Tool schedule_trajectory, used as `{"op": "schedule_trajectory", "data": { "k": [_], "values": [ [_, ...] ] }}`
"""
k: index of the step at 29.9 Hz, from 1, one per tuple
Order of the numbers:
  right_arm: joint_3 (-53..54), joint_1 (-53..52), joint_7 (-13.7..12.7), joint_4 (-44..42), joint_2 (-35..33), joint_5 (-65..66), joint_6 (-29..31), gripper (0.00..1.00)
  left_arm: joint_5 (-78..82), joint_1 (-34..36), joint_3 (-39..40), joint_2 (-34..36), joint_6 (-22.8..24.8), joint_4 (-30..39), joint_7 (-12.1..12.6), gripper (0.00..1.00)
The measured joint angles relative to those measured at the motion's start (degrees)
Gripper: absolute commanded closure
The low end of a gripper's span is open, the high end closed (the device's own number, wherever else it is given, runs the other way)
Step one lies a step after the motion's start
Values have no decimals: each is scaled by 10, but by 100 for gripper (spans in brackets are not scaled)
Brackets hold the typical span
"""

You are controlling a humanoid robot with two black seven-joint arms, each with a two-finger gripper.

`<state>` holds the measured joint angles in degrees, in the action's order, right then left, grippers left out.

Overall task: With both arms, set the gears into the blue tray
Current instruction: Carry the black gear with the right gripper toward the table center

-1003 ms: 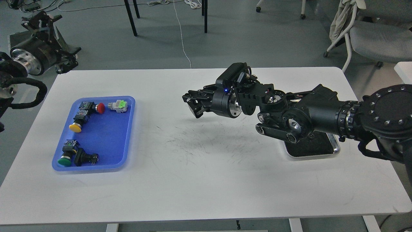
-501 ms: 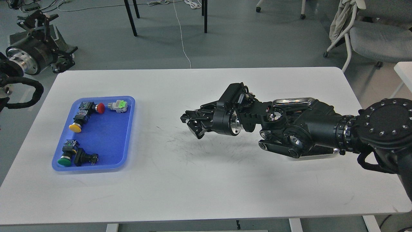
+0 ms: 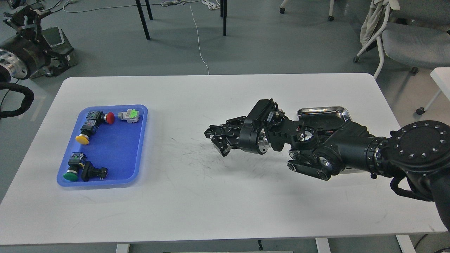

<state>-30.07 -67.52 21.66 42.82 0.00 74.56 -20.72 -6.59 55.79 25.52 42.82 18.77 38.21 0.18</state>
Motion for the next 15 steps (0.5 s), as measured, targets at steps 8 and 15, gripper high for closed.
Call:
{"op": "schedule_trajectory", "data": {
  "k": [8,15],
  "values": [
    [0,9,19,10,0,48,-5,99,0,-1,-2,16,-1,10,0,1],
    [0,12,25,12,0,51,-5,99,0,-2,-3,27,-1,15,1,1]
  ]
}}
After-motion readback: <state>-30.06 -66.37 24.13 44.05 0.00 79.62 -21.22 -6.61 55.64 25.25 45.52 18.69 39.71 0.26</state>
